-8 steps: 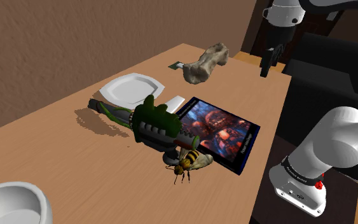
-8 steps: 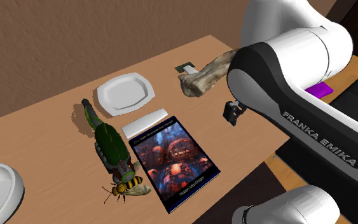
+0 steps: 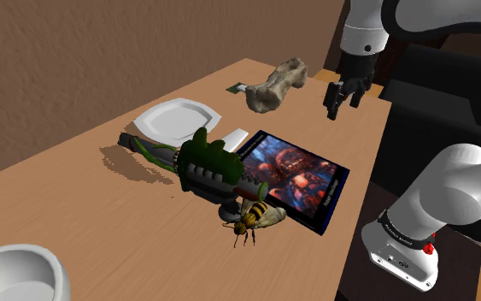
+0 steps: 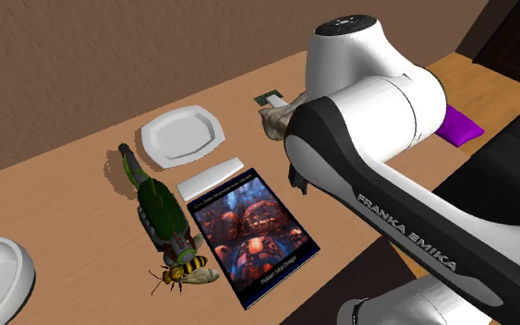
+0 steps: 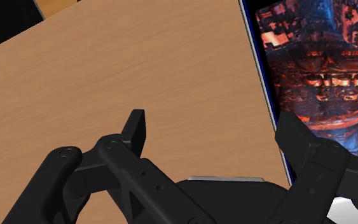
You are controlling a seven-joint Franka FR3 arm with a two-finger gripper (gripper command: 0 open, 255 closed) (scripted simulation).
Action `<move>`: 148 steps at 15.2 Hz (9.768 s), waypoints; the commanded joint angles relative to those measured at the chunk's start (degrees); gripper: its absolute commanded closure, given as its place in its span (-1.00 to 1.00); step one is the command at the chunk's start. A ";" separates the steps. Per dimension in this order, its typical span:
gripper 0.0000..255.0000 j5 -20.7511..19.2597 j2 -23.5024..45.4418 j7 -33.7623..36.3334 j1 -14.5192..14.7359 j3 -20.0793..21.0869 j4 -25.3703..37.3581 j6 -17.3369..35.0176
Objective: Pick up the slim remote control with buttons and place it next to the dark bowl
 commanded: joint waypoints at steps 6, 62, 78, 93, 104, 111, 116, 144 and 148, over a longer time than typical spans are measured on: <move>-1.00 8.15 7.42 23.27 -2.67 10.87 1.54 7.53; 1.00 -6.52 51.57 91.66 -11.25 30.31 29.85 25.28; 1.00 -4.69 49.28 90.47 -11.49 30.63 39.95 13.46; 1.00 -6.19 50.80 105.65 -2.57 36.87 43.30 10.87; 1.00 -14.82 61.68 123.82 12.24 40.77 53.54 7.43; 1.00 -22.15 72.07 133.80 26.59 39.73 66.57 2.31; 1.00 -28.08 82.25 138.70 40.88 36.98 83.39 -4.35; 1.00 -28.76 81.87 142.02 33.38 36.82 59.19 16.99; 1.00 -28.79 81.88 142.04 33.35 36.85 59.19 16.98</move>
